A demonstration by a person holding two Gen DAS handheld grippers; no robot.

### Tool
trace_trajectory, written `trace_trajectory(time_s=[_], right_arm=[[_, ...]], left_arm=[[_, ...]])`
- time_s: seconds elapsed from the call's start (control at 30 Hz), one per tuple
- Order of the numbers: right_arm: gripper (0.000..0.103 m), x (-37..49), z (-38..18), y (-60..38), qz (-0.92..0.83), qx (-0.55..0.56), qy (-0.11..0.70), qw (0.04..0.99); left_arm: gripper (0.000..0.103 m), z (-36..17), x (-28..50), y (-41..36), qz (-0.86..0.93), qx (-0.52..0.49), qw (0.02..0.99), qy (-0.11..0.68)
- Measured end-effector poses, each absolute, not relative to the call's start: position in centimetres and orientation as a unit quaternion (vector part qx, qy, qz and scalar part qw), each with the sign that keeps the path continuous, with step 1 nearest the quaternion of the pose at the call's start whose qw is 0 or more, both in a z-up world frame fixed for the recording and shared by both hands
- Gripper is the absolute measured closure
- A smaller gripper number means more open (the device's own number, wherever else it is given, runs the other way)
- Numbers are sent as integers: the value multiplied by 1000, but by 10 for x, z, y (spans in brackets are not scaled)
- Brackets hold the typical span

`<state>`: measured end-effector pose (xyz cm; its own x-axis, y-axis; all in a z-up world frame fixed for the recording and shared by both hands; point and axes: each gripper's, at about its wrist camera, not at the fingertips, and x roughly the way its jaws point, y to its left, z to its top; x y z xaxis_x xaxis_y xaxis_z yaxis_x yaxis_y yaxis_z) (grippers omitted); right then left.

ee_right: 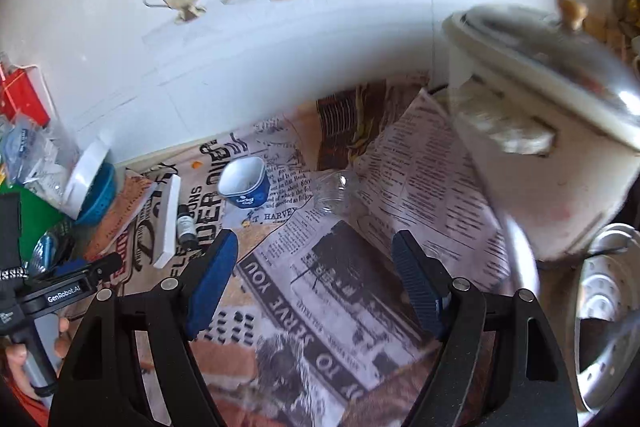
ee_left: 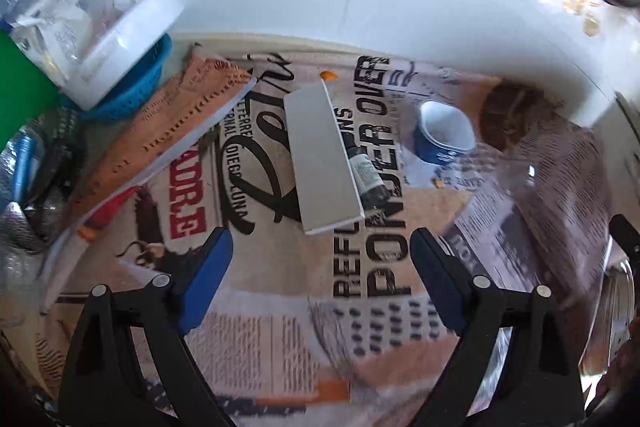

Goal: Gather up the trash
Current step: 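Grasp the white rectangular box with the left tool while the right tool grasps the clear plastic jar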

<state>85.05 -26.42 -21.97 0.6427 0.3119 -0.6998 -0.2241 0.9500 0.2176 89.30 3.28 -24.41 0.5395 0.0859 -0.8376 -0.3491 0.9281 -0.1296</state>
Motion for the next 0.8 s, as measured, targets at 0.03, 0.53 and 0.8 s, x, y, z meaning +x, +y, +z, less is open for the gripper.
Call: trace_trajectory(time_s=[0.03, 0.53, 0.8], right_arm=[[26, 861, -227, -262, 152, 58, 401, 901], [32, 965, -292, -233, 125, 42, 439, 889], [46, 961, -292, -209, 139, -9, 429, 893]], left_arm=[[17, -251, 901, 36, 129, -148, 863, 465], [36, -315, 942, 54, 139, -174, 842, 491], [52, -319, 947, 52, 140, -139, 855, 479]])
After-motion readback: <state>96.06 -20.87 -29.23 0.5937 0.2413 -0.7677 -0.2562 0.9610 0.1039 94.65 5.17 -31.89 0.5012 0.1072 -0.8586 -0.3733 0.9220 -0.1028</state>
